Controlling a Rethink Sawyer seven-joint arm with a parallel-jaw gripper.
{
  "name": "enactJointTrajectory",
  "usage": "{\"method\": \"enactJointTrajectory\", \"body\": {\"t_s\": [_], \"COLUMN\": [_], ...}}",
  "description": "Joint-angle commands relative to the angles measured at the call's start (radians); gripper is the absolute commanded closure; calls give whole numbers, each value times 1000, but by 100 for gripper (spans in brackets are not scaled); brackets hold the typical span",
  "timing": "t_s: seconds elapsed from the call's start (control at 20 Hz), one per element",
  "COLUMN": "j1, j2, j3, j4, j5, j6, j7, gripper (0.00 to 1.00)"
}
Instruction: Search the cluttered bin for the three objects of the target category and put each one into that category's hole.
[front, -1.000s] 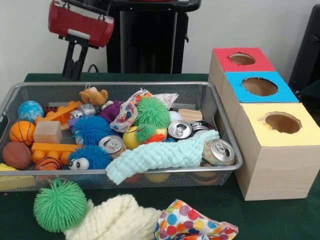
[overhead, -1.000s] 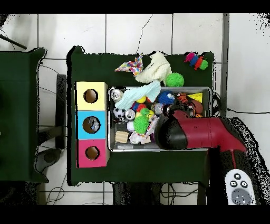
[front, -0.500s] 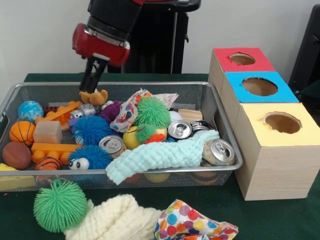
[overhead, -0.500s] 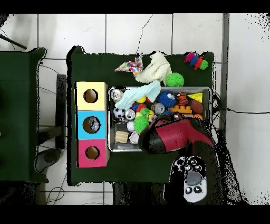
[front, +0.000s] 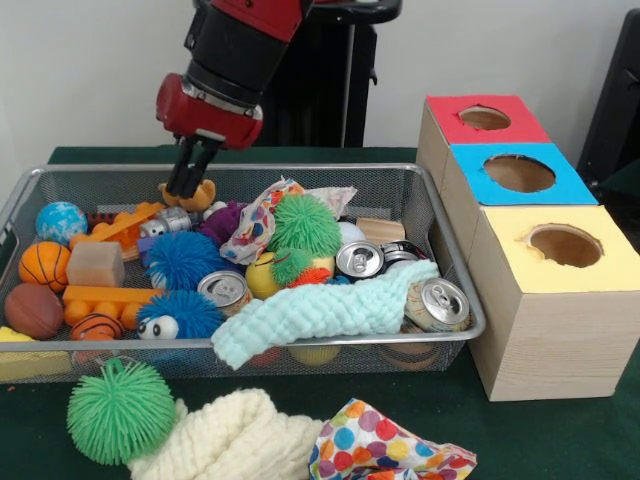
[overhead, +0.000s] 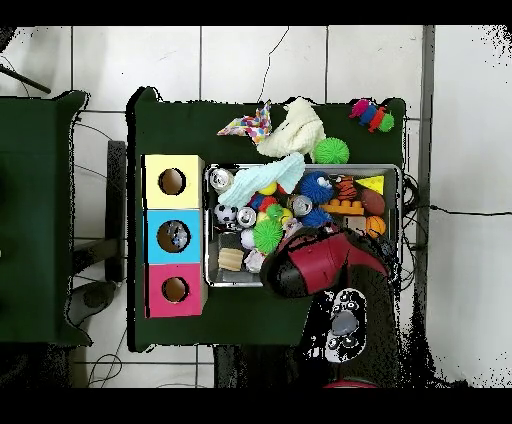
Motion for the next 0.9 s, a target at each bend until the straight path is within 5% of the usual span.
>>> {"method": "enactJointTrajectory", "body": {"t_s": [0.05, 0.3, 0.55, 0.7, 0.9], "j1": [-5, -8, 67, 96, 74], "j2": [62, 65, 135, 177, 167], "j3": [-55, -50, -127, -157, -103], "j4": [-71, -77, -119, -99, -65], "j5": [-22, -10, -51, 34, 181], "j6": [-59, -41, -51, -73, -37], "j7": [168, 127, 163, 275, 327], "gripper": [100, 100, 100, 100, 100]}}
